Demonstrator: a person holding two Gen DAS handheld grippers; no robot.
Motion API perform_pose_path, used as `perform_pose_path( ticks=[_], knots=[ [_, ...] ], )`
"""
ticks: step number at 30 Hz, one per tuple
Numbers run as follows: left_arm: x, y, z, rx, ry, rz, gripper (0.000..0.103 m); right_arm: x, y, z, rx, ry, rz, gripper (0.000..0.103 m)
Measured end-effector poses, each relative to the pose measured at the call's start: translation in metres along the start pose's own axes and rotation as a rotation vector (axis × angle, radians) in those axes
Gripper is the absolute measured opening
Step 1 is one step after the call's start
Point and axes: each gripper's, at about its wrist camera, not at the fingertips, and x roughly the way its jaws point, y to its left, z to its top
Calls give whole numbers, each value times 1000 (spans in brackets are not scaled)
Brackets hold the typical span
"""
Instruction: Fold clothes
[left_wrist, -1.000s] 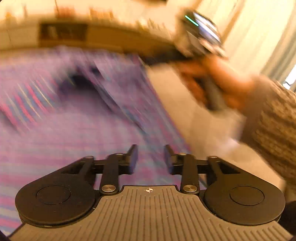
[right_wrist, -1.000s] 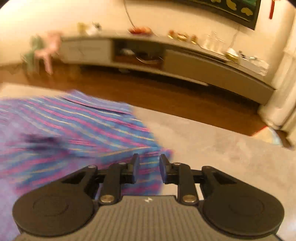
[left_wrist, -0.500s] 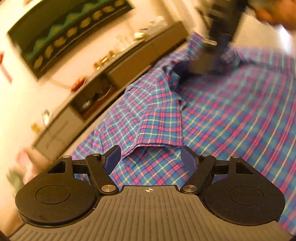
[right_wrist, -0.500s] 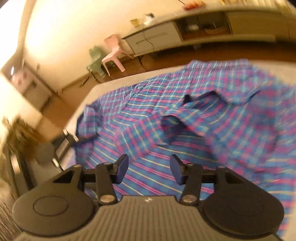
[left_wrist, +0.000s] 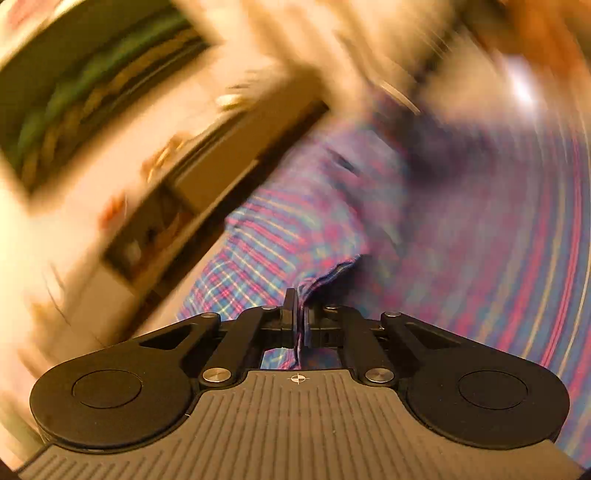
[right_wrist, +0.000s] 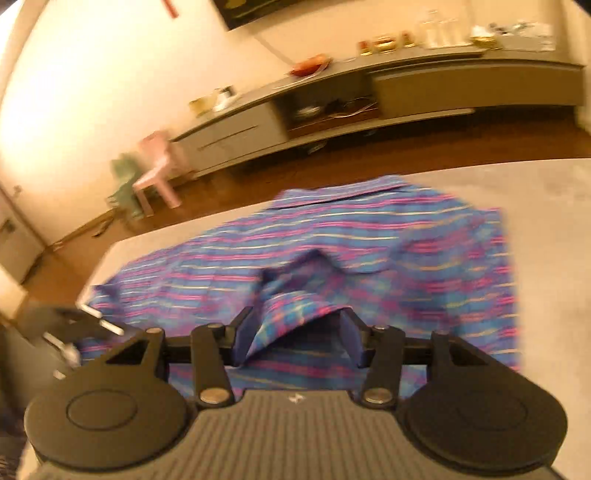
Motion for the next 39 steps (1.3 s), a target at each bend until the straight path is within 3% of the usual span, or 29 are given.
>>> perform_pose_path(
  ticks=[4,6,9,14,16,18,20,22,25,29,31,33,34,37,39],
  knots=[
    [-20,99,-2,-723,-74,-174,0,9,-28,-10,14,29,-58,49],
    [-16,134,-14,-1009,-59,-214,0,13,-36,-17,5,68,-42,49],
    [-14,154,-21,-1192,-8,-166,0,17,-29,-26,-103,96,-30,49],
    [-38,162,-37,-1433,-29,12,0,25,-1,-30,-379,152,-99,50],
    [-43,159,-41,-1413,-15,41,0,27,8,-35,-477,152,-112,51],
    [-37,152,-42,-1347,17,17,0,27,12,-37,-506,172,-85,51],
    [-26,142,-45,-1243,74,-28,34,23,9,-34,-475,163,-76,49],
    [-20,131,-53,-1170,120,22,51,17,2,-26,-404,143,-54,47],
    [-7,116,-63,-1065,168,68,55,5,-7,-8,-263,81,23,45],
    [18,98,-56,-926,204,46,61,31,-2,16,-277,90,-95,36],
    [27,94,-50,-862,200,71,54,49,-3,28,-271,118,-114,28],
    [28,92,-46,-836,192,66,24,65,-4,39,-261,135,-124,27],
    [26,92,-45,-846,184,47,4,67,-6,46,-234,145,-93,27],
    [19,91,-45,-865,165,-8,3,64,-11,52,-156,181,61,27],
    [16,89,-42,-859,159,-41,10,61,-12,38,-181,187,63,27]
  ],
)
